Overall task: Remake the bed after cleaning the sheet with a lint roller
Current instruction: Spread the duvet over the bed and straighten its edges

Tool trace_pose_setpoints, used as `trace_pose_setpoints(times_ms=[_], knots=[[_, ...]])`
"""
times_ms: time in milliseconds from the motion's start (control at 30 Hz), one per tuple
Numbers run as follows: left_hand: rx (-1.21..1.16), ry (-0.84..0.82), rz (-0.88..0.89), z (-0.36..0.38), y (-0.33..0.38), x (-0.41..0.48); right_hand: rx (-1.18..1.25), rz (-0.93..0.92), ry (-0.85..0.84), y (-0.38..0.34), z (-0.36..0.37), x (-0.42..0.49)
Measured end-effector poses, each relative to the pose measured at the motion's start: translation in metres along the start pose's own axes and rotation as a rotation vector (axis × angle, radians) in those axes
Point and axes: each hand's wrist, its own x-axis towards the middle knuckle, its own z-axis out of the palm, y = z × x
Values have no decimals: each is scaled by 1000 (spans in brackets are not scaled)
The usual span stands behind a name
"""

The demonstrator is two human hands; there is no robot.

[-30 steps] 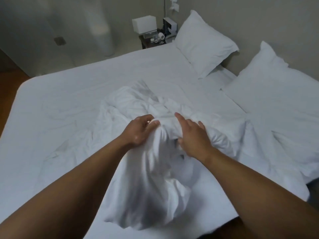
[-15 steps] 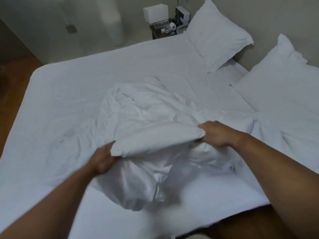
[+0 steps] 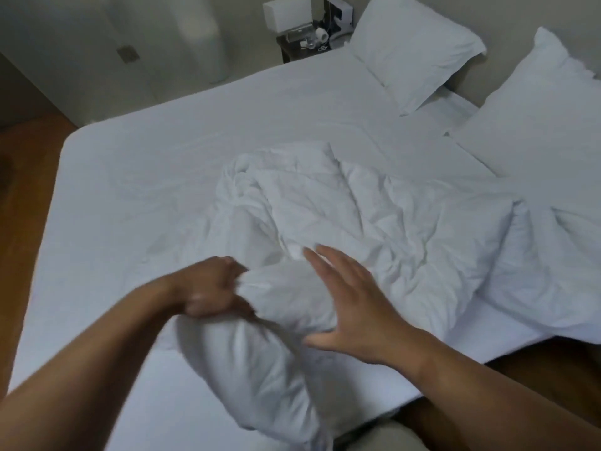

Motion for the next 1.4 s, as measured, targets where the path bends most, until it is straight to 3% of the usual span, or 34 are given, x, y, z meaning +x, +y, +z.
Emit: trace_pose_setpoints(times_ms=[100, 167, 233, 267, 333, 367, 433, 500, 567, 700, 800, 867, 967, 1000, 1067, 1167, 1233, 1300, 1367, 1400], knots=[[-44, 104, 227, 37, -9, -7, -66, 62, -42, -60, 31, 35], [-336, 228, 258, 61, -45, -25, -99, 127, -13, -72, 39, 39], [-816, 378, 82, 93, -87, -40, -25, 113, 88, -76, 33, 23], [-996, 411, -117, 112, -102, -41, 26, 108, 156, -79, 27, 15], [-1306, 127, -473, 147, -104, -37, 56, 103, 277, -83, 13, 2], [-1493, -65, -520, 155, -92, -33, 53, 115, 309, -85, 6, -2], [-1859, -333, -343, 153, -64, -24, 32, 131, 324, -88, -4, -9], [-2070, -230, -218, 135, -49, -8, -2, 113, 339, -82, -8, -18], [-2124, -71, -216, 111, -44, 1, -30, 123, 361, -66, -10, -29], [-1783, 402, -160, 67, -50, -15, -233, 292, 310, -25, -2, -50], [-1116, 753, -30, 26, -39, -63, -200, 342, 117, -39, 24, -40], [-632, 964, 22, -2, -27, -107, -55, 297, 25, -85, 26, -37], [-364, 1182, 80, -23, -15, -157, 428, 112, 99, -182, 13, -40], [-321, 1172, 60, -21, -15, -161, 498, 77, 164, -209, 15, -36], [-293, 979, 34, -8, -27, -164, 436, 107, 304, -243, 38, -16], [-460, 628, 273, 11, -81, -166, 503, 283, 445, -231, 75, 8], [-426, 699, 316, 28, -150, -158, 674, 318, 473, -207, 91, 0], [-177, 718, 145, 53, -222, -135, 758, 353, 411, -205, 102, -20], [23, 479, -61, 90, -272, -105, 805, 396, 365, -214, 120, -35], [63, 357, -71, 108, -287, -92, 823, 412, 351, -221, 128, -40]])
